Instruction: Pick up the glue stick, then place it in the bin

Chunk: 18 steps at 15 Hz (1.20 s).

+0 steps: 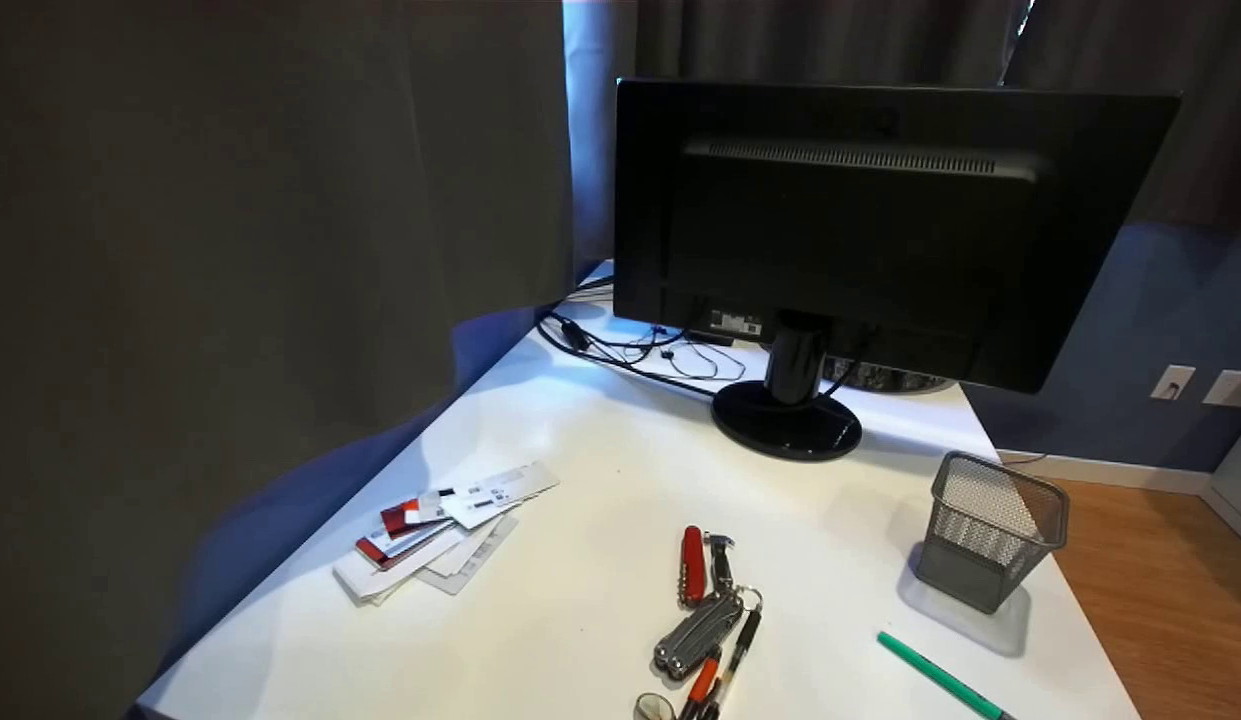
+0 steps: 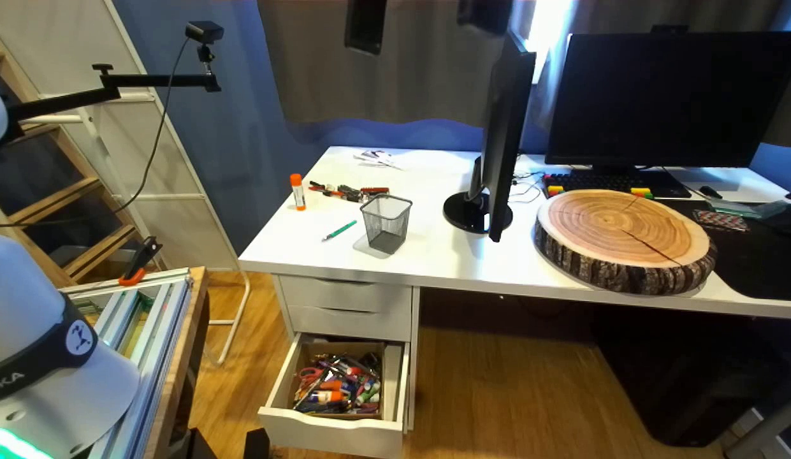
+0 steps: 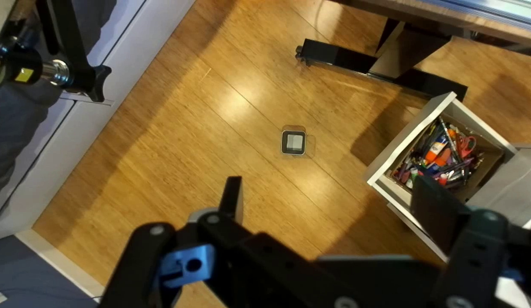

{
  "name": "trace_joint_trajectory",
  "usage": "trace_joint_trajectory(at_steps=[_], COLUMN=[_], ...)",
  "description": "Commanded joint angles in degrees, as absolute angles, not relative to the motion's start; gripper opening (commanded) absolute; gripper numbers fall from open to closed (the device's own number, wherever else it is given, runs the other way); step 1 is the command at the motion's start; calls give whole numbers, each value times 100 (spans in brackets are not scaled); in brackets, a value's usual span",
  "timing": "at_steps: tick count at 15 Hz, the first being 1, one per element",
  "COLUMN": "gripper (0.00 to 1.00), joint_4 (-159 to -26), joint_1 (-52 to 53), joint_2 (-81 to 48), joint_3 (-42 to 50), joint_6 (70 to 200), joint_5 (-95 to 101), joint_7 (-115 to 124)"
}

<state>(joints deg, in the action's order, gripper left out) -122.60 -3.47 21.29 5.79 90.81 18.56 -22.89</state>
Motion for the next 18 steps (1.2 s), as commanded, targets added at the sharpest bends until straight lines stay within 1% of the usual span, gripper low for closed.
trace_joint_trajectory(at_steps=[1, 6, 11, 16, 17, 18], gripper=[100, 100, 100, 100, 100, 100], joint_4=[-12210, -12563, -13221, -13826, -13503, -13562], joint_1=[-141, 496, 1100, 1533, 1382, 1419], joint_2=[1948, 2084, 2240, 2298, 2076, 2067], joint_3=[343, 104, -78, -350, -319, -370], joint_6=[8556, 8211, 8523, 9268, 8934, 8991], joint_5=[2093, 1629, 804, -108, 128, 109], joint_7=[-2264, -2995, -3427, -3663, -3526, -3509])
